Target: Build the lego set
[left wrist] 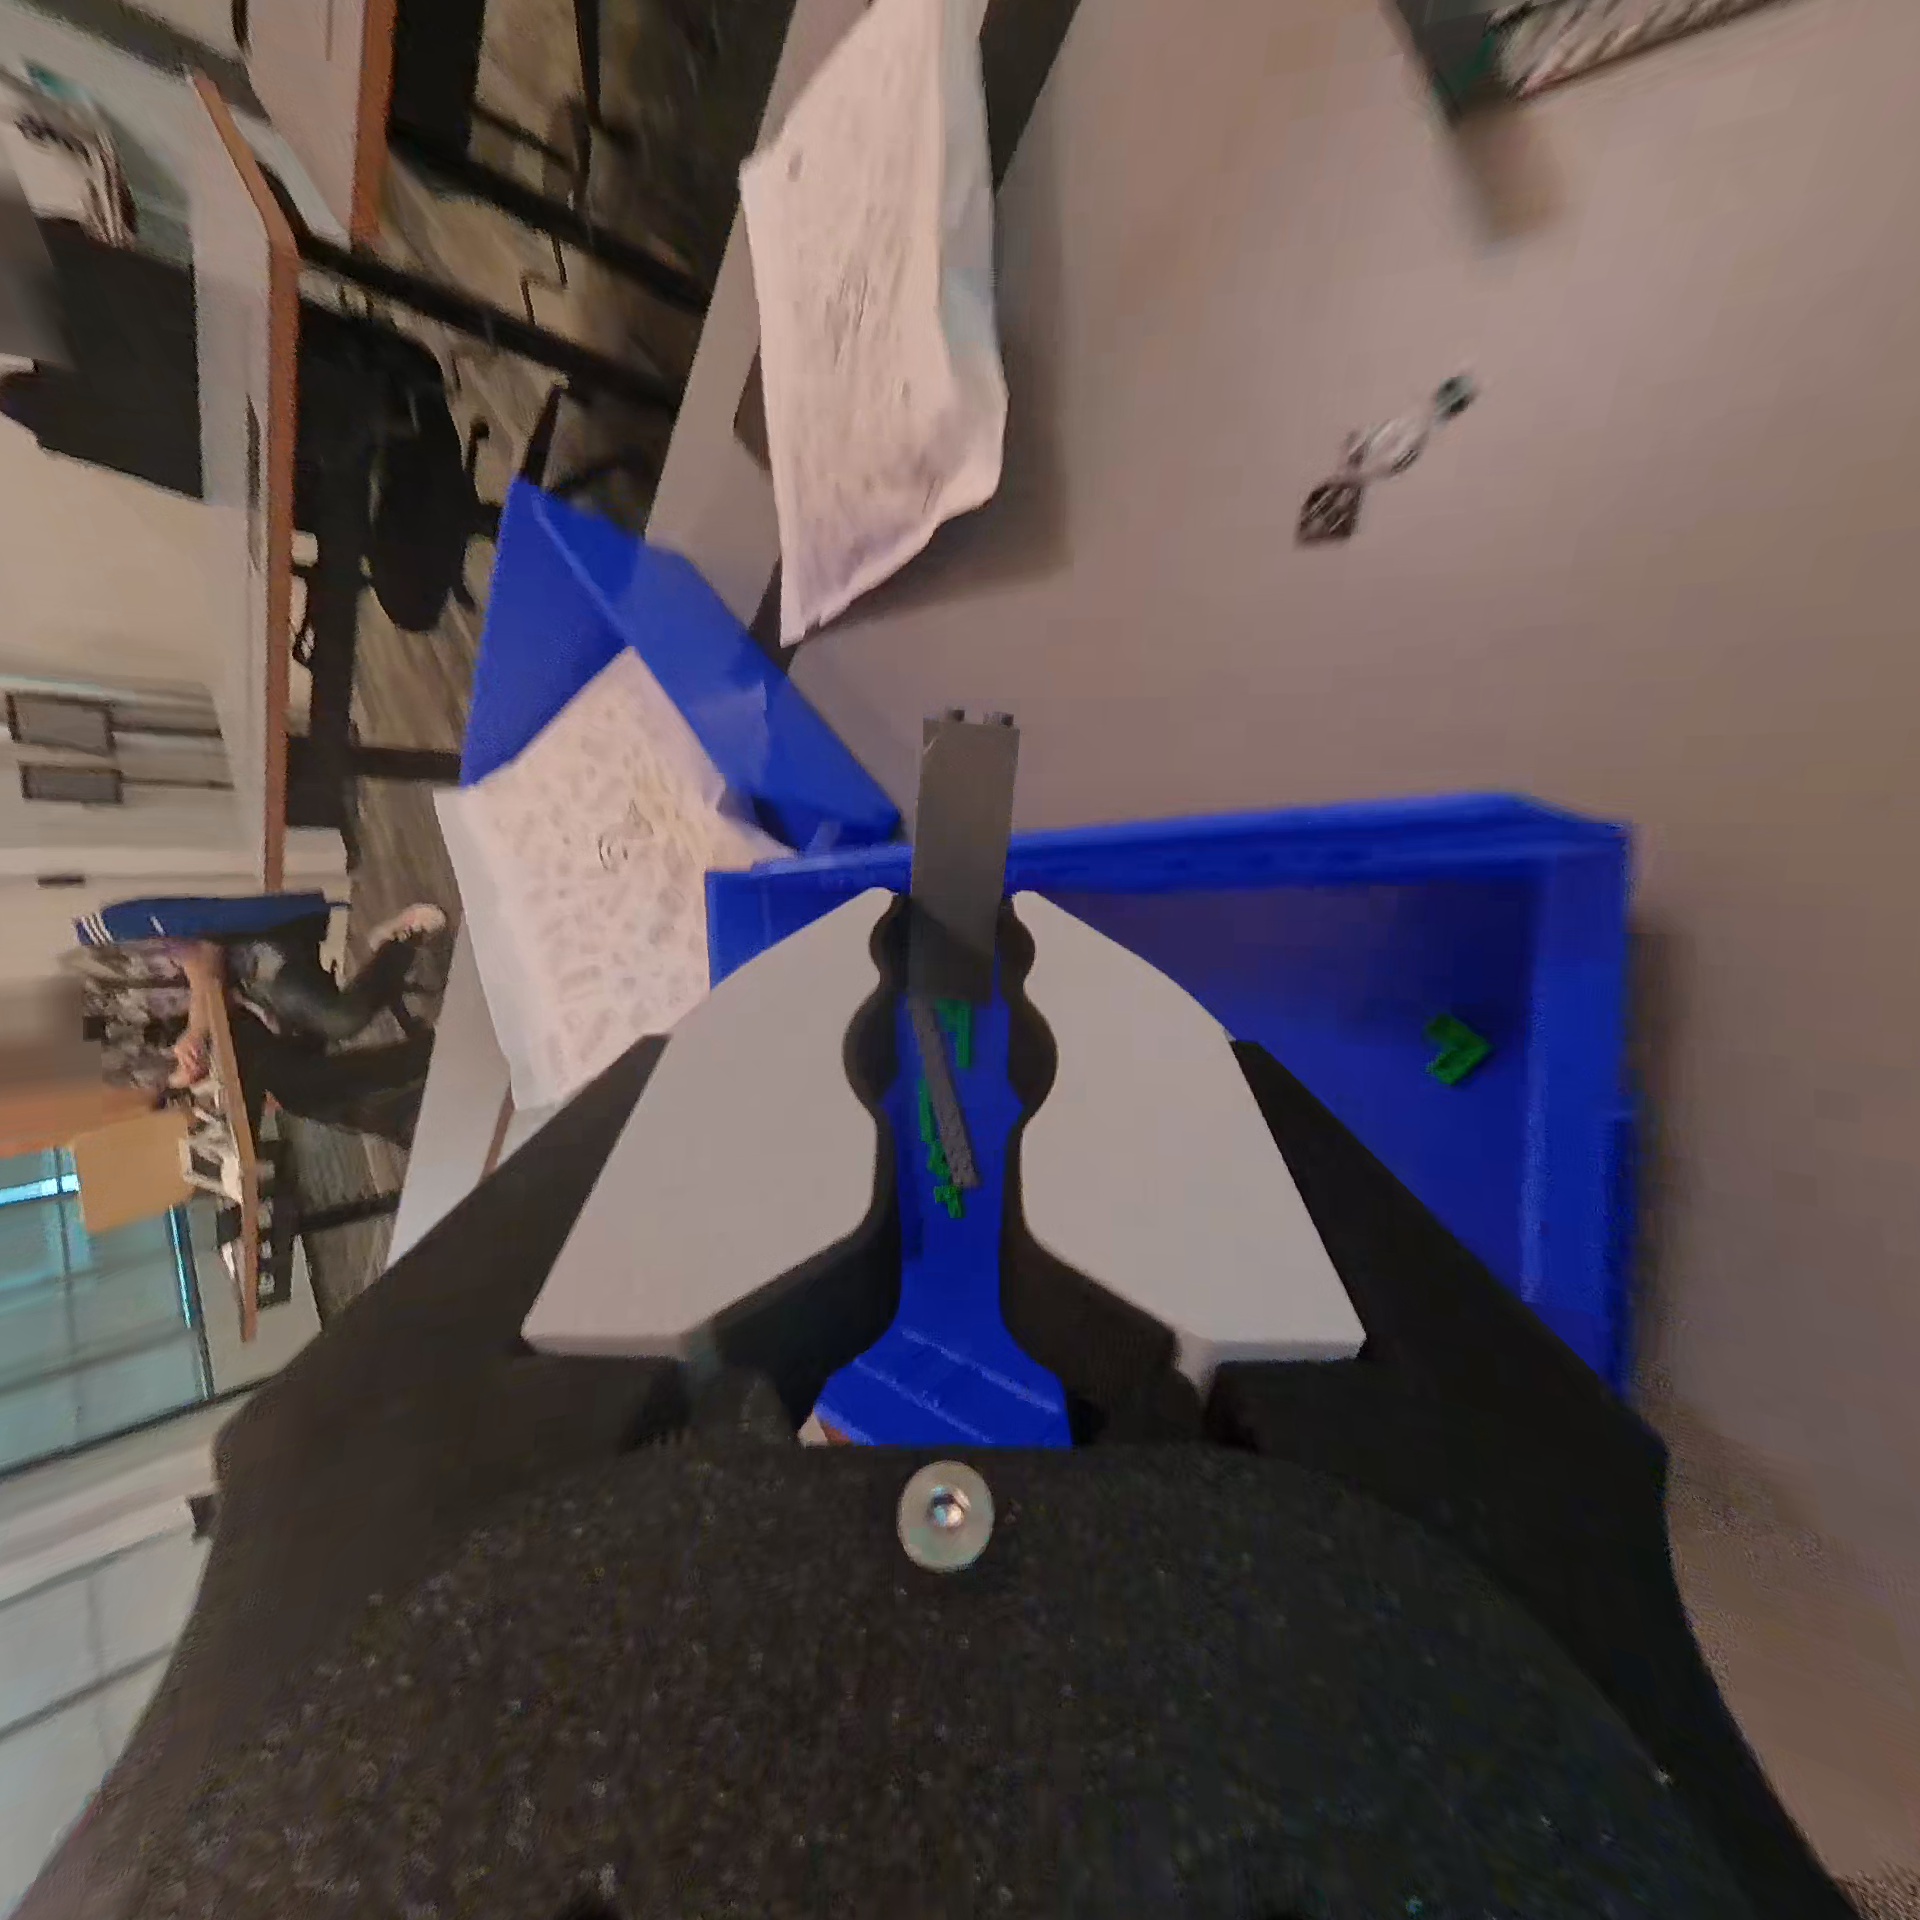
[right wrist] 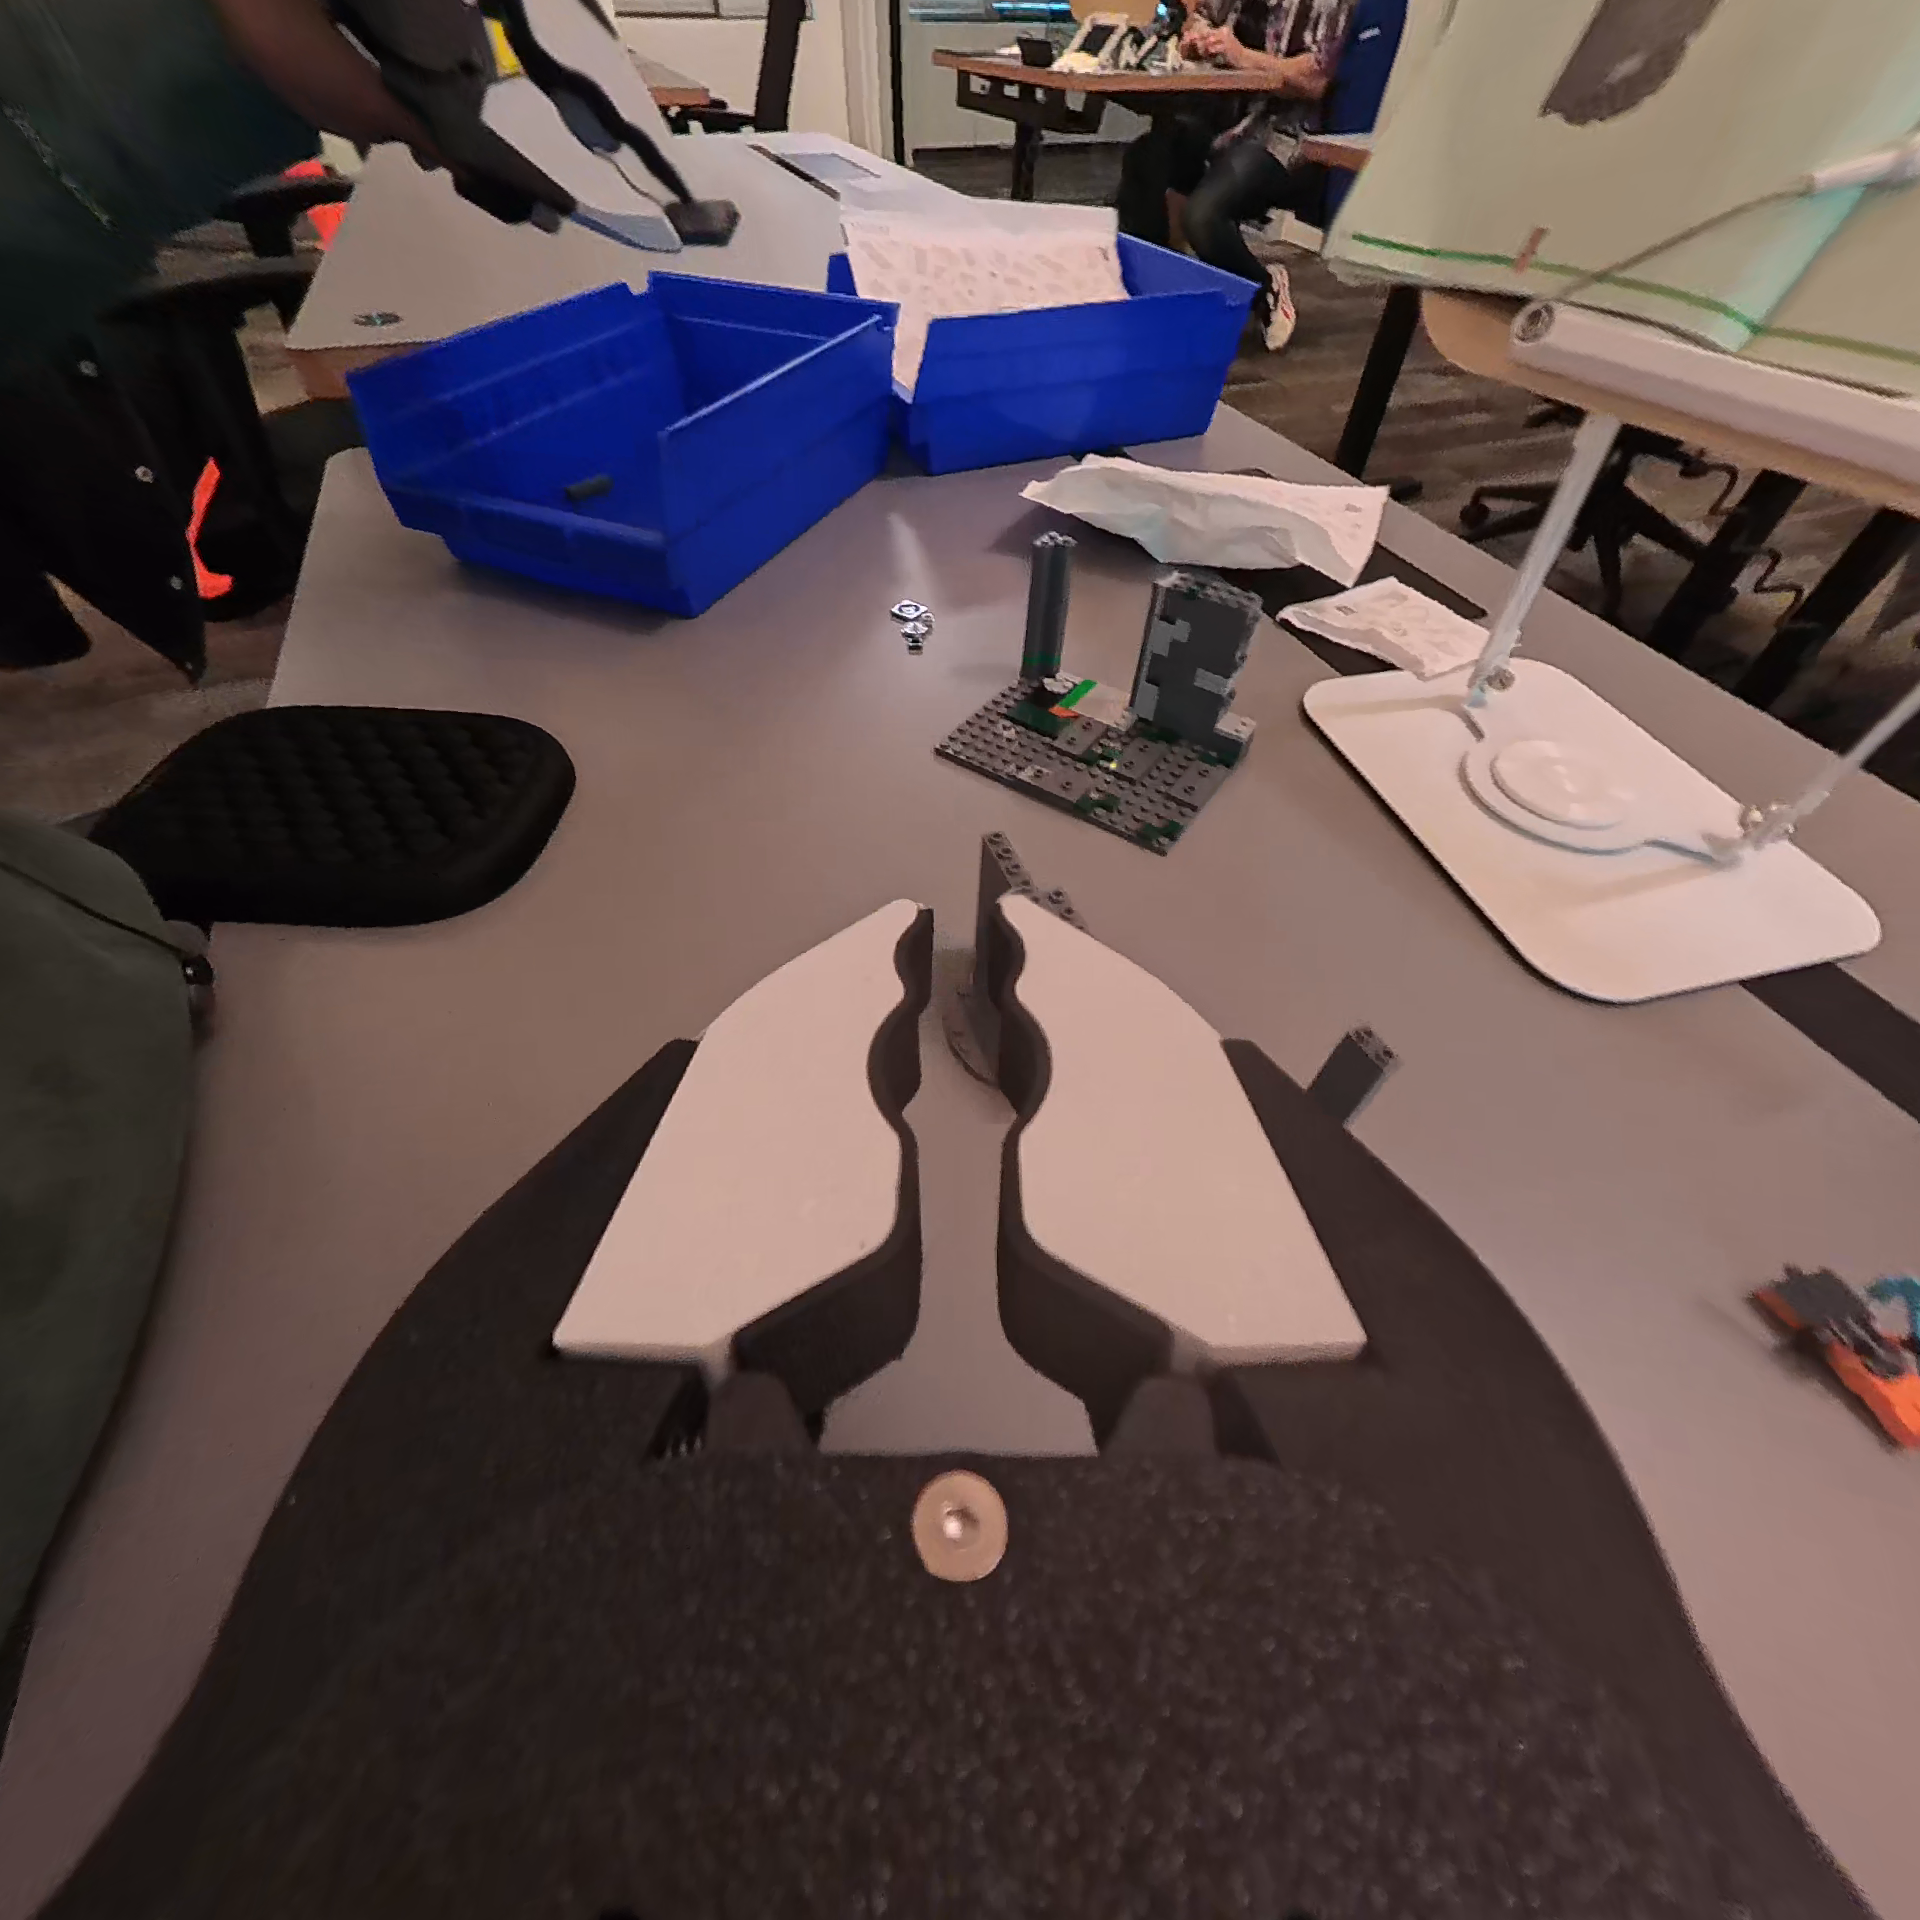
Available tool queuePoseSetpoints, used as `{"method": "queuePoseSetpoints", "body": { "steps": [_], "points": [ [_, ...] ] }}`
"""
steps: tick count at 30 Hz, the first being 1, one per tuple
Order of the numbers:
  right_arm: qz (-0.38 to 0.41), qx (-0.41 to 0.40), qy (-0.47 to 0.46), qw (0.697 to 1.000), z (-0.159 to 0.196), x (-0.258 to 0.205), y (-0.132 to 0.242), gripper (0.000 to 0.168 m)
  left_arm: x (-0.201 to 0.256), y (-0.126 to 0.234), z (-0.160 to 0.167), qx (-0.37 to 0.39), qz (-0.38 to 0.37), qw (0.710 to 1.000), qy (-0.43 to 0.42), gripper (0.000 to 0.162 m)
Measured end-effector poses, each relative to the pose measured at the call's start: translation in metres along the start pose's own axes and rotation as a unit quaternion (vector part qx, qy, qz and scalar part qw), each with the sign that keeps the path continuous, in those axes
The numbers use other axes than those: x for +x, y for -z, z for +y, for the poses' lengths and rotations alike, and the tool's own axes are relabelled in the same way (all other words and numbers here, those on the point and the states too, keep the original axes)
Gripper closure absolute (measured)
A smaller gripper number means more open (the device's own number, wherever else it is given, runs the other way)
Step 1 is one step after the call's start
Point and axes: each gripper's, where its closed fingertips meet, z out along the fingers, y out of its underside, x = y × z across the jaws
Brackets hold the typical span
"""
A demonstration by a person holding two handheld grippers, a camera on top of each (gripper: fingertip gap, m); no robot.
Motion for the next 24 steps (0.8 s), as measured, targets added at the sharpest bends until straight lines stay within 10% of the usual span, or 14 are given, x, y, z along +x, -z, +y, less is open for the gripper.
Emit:
{"method": "queuePoseSetpoints", "body": {
  "steps": [11, 24],
  "points": [
    [-0.044, -0.004, 0.104, 0.994, -0.030, -0.042, -0.026, 0.153, 0.113, 0.024, -0.132, 0.157, 0.114, 0.980, -0.048, 0.146],
    [-0.126, -0.107, 0.224, 0.961, 0.000, -0.069, -0.065, 0.133, 0.248, 0.037, -0.238, 0.330, 0.333, 0.883, -0.006, 0.146]
  ]
}}
